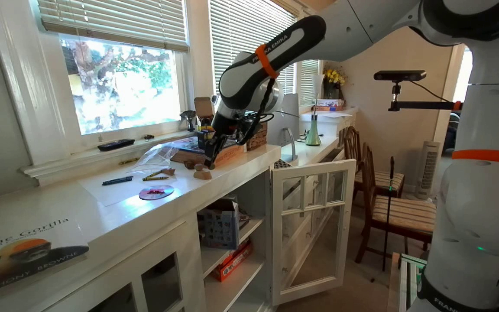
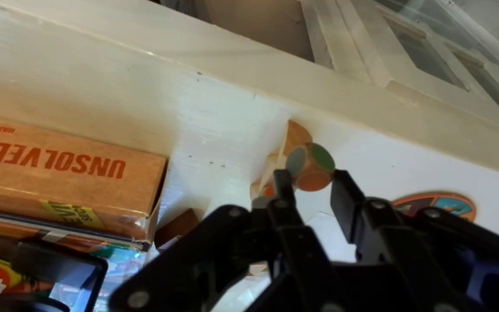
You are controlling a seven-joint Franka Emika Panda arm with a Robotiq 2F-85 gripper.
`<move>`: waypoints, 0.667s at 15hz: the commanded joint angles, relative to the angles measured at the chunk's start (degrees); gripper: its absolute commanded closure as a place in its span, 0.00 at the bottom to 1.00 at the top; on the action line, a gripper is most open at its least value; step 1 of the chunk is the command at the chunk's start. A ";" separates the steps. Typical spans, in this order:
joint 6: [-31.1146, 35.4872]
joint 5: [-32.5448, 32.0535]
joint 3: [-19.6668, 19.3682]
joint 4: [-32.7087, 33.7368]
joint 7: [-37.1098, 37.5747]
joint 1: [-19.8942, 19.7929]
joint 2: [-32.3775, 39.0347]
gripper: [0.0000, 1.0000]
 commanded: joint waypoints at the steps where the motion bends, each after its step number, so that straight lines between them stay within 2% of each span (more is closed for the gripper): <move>1: 3.03 3.38 -0.88 -1.35 -2.59 1.19 0.24 0.93; 10: 6.24 4.29 -0.43 -0.17 -2.72 1.07 2.91 0.93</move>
